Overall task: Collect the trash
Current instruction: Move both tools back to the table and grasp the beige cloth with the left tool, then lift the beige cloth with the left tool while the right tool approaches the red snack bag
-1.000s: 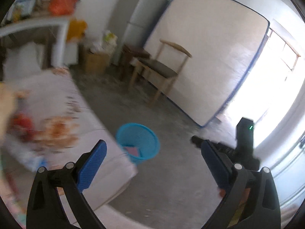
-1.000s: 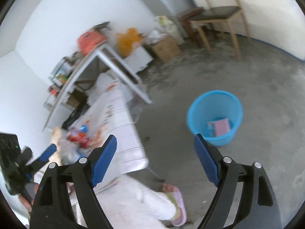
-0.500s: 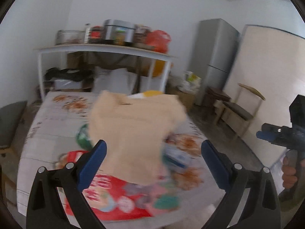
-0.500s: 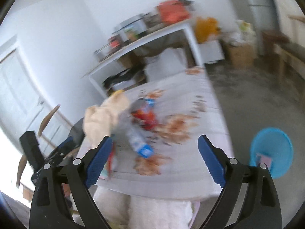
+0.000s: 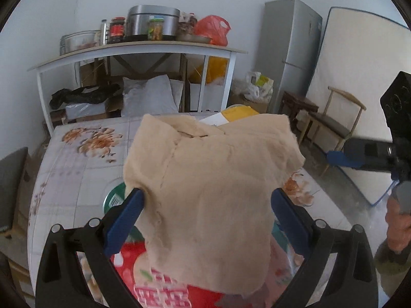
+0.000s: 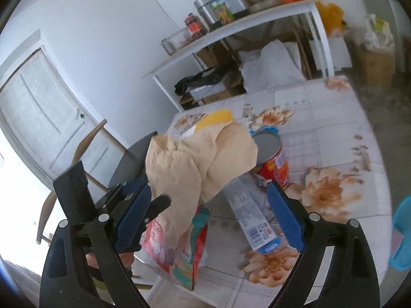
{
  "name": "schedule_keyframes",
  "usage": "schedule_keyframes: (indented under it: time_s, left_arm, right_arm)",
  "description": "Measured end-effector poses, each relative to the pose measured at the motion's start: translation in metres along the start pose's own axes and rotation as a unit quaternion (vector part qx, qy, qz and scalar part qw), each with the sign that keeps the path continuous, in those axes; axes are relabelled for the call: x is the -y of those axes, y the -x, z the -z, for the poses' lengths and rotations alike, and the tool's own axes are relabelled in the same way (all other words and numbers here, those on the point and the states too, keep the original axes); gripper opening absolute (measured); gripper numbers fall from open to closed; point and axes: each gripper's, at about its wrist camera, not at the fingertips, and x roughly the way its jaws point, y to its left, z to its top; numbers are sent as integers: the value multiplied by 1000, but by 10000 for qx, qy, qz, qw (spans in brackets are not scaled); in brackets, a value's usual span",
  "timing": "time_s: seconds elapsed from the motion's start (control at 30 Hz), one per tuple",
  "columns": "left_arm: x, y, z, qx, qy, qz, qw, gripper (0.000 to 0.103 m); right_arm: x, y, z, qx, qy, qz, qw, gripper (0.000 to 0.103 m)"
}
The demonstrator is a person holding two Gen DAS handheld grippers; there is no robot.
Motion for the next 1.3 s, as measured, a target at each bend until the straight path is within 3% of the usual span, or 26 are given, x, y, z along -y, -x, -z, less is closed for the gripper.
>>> schedule_keyframes:
  time_s: [0.1,0.2,0.67,0.83,1.07,1.3]
  left_arm:
    - [-2,-13,-3,-125,-98,-5,9999,97]
    - [-2,-16,-2,-171,-248,-56,9995,86]
    - [-10,-16,8,-512,-141,-134,9985,15]
    - [-14,1,6,-235,-2,-64,9997,6]
    - [-31,27,-4,385,458,109,9981,3]
    - [-74,47,-13,1013,1419,296,9842,3]
  right_arm:
    - [2,-9,5,-117,-78,91,9999,87]
    - [4,-5,13,-146,-177,96,9997,87]
    - [-7,6,15,-53,-180,108,9998,87]
    - [-8,11,16,-11,-153,134,9998,87]
    - [-7,14,18,3,-174,154,9997,87]
    - [-5,16,17,31,-188,181,9997,87]
